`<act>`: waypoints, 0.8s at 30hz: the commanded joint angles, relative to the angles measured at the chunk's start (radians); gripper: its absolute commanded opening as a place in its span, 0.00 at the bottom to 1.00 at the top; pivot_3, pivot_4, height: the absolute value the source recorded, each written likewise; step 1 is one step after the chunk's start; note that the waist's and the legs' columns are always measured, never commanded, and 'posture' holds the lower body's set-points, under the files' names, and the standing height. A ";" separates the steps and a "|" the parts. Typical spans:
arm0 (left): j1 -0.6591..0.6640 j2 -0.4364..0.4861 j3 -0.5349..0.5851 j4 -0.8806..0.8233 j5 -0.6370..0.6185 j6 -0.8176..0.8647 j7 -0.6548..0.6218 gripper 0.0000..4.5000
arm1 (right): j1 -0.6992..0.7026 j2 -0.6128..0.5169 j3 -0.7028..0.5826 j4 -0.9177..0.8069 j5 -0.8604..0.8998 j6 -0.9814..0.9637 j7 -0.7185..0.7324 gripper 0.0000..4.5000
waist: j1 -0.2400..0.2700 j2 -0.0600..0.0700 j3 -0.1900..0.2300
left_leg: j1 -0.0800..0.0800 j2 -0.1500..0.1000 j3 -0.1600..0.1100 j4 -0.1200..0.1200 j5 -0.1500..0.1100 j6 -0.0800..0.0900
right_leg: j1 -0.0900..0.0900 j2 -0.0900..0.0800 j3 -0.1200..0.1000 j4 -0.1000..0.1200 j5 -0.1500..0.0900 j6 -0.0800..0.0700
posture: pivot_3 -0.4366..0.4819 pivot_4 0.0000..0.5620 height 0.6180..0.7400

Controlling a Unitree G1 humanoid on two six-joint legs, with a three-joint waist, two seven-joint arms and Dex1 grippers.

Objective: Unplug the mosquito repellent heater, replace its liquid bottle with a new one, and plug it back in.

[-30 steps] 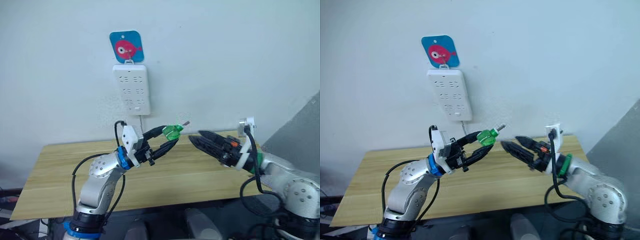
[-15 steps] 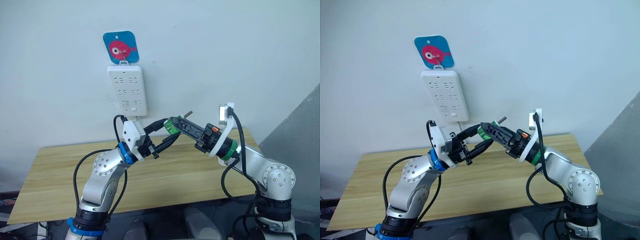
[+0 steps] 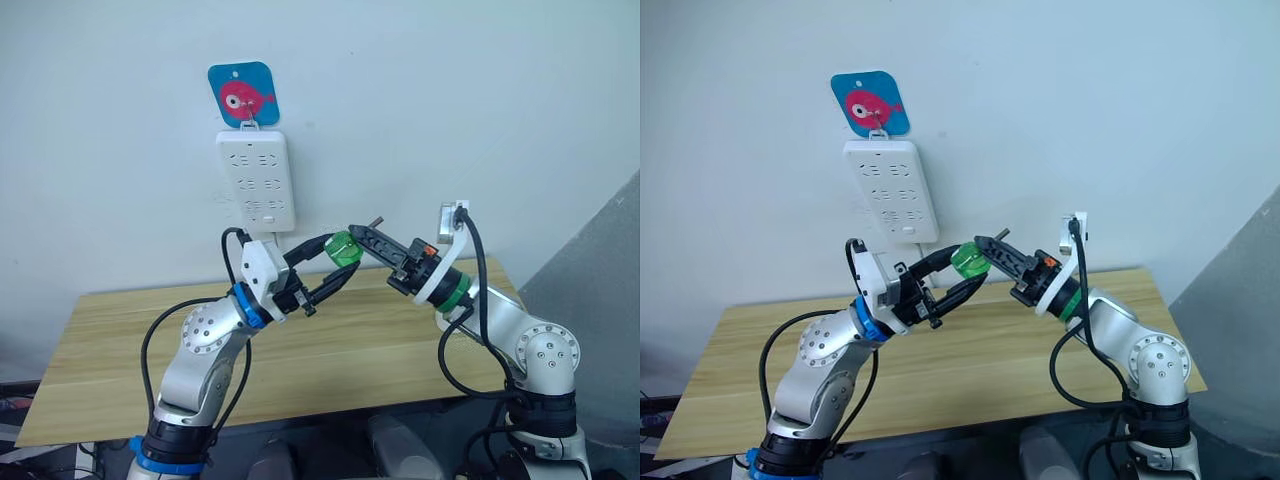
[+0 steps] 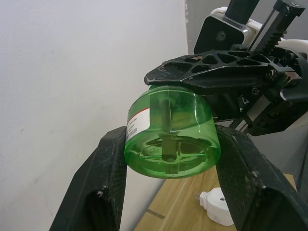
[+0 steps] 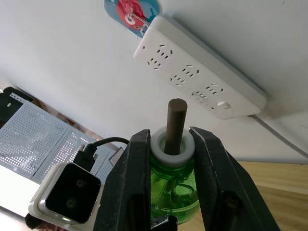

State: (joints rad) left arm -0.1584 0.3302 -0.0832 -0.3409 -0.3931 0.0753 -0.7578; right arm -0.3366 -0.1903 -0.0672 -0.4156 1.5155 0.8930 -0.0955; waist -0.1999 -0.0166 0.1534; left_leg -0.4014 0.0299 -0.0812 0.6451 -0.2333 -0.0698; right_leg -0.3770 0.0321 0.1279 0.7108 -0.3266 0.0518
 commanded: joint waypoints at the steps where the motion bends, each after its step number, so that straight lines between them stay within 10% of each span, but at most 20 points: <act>1: -0.009 0.007 -0.016 -0.030 0.013 -0.023 -0.008 0.50 | -0.010 -0.001 0.032 -0.031 0.040 -0.002 0.004 0.18 | 0.002 0.000 0.000 | 0.000 0.000 0.000 0.000 0.000 0.000 | 0.000 0.000 0.000 0.000 0.000 0.000 | 0.29 0.14 0.87; 5: 0.009 0.030 -0.015 -0.030 -0.004 -0.010 -0.031 0.50 | -0.012 -0.016 0.038 -0.034 0.030 -0.010 0.010 0.18 | 0.002 0.000 0.000 | 0.000 0.000 0.000 0.000 0.000 0.000 | 0.000 0.000 0.000 0.000 0.000 0.000 | 0.29 0.14 0.87; 12: 0.034 0.110 -0.014 -0.032 0.066 -0.025 -0.038 0.99 | 0.003 -0.081 0.041 -0.052 -0.124 -0.044 0.076 0.18 | 0.006 0.000 0.000 | -0.001 0.000 0.000 0.000 0.000 0.000 | -0.001 0.000 0.000 0.000 0.000 0.000 | 0.31 0.16 0.87; 24: 0.190 0.339 -0.013 -0.124 0.079 0.235 -0.077 1.00 | 0.059 -0.216 0.326 0.450 -1.152 -0.643 0.288 0.18 | 0.010 -0.001 0.001 | 0.000 0.001 0.001 -0.002 0.000 0.000 | -0.002 0.000 0.001 0.000 -0.001 -0.001 | 0.36 0.18 0.87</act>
State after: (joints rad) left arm 0.0337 0.6525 -0.0816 -0.4026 -0.3136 0.2737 -0.8234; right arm -0.2520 -0.4205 0.2510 -0.0138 0.4578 0.3627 0.1810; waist -0.1897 -0.0173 0.1545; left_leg -0.4009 0.0305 -0.0800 0.6432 -0.2334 -0.0699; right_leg -0.3792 0.0319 0.1285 0.7110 -0.3272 0.0509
